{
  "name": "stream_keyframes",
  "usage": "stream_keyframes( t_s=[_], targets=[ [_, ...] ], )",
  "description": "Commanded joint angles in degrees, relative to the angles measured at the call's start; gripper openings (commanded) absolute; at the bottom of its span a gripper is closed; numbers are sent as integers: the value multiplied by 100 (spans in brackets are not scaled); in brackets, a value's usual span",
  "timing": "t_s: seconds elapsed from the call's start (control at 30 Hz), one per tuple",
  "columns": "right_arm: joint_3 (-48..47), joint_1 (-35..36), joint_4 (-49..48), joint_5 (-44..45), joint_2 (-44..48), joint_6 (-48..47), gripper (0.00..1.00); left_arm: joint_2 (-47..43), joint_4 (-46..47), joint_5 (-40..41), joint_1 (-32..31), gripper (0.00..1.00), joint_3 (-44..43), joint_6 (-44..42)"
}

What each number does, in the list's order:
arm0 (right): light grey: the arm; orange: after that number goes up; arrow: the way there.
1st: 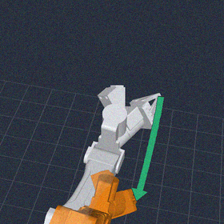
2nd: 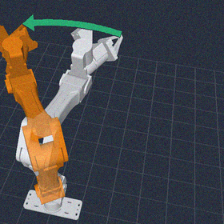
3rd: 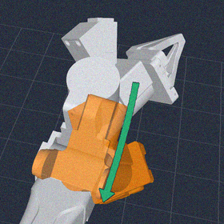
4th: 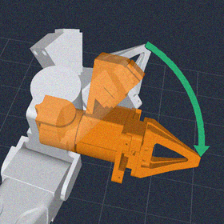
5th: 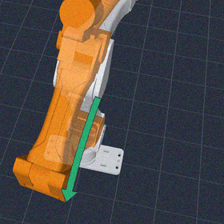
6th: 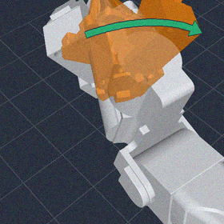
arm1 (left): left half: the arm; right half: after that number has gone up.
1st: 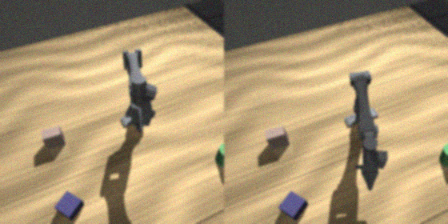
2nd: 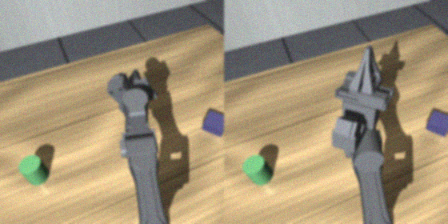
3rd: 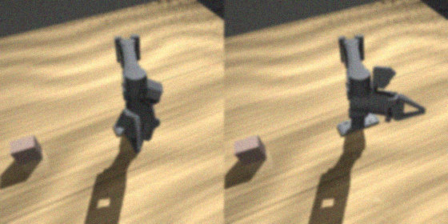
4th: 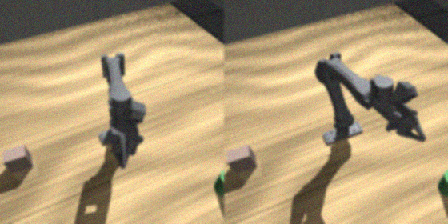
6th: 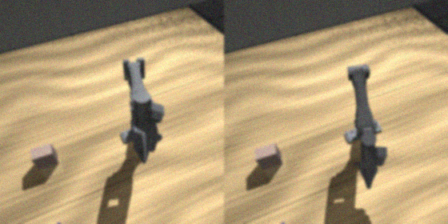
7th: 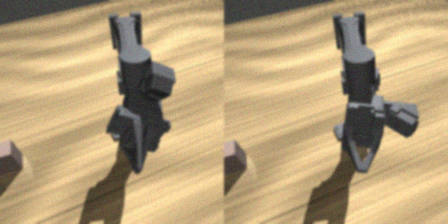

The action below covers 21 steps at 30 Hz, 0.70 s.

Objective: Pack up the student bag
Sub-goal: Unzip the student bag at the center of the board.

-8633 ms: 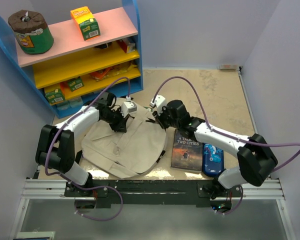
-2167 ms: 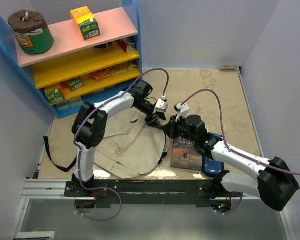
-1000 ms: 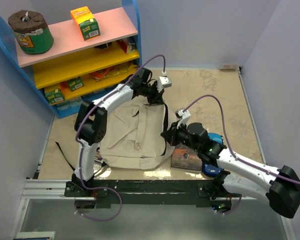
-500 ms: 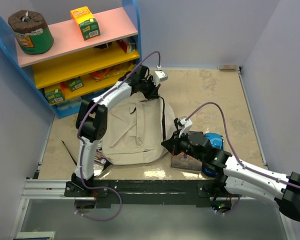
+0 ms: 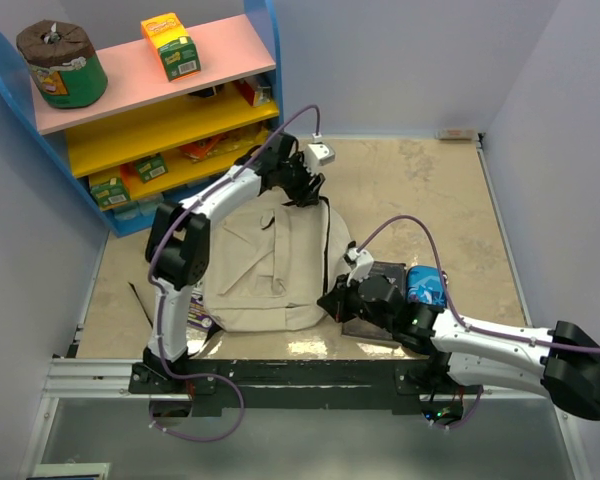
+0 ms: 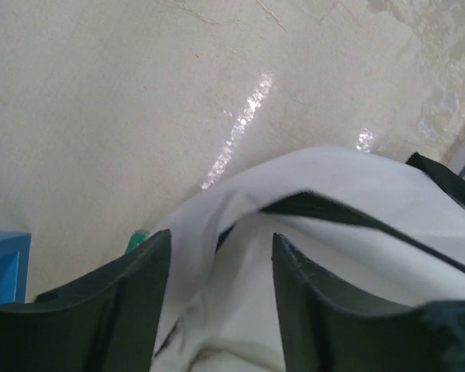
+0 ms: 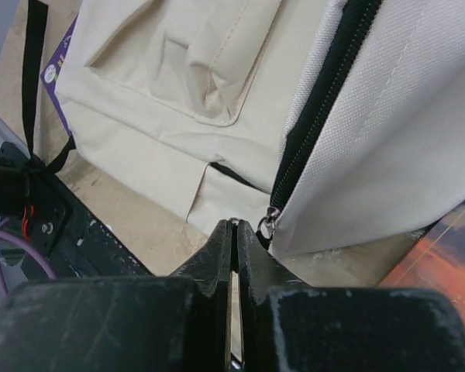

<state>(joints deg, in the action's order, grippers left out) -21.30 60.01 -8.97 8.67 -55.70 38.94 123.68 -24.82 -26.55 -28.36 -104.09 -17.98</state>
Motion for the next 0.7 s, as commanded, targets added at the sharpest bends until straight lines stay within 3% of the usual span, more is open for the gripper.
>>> stream_keyframes(
  t_s=[0.0, 0.1, 0.27, 0.37, 0.47, 0.57, 0.6, 0.67],
  targets=[
    [-339, 46, 159, 556, -98, 290, 0, -1459, 170, -70, 50, 62, 827, -136],
    [-392, 46, 238, 697, -423, 369, 0, -1916, -189, -236, 76, 63, 1189, -153],
    [-287, 46, -52, 672, -600, 545, 0, -2760, 267, -912, -64, 64, 2454, 84],
    [-278, 46, -148, 601, -600, 536, 0, -2761, 441, -1230, -327, 64, 3007, 355],
    [-226, 55, -315, 453, -503, 501, 0, -2796, 1293, -1449, -372, 71, 3667, 856],
    [-146, 64, -430, 338, -538, 466, 0, -2788, 2173, -1564, -381, 86, 4011, 1357],
    [-155, 64, -413, 320, -564, 457, 0, -2744, 2253, -1590, -398, 100, 4002, 1437],
    [-173, 72, -342, 320, -600, 439, 0, -2604, 2332, -1617, -433, 100, 3914, 1595]
  ],
)
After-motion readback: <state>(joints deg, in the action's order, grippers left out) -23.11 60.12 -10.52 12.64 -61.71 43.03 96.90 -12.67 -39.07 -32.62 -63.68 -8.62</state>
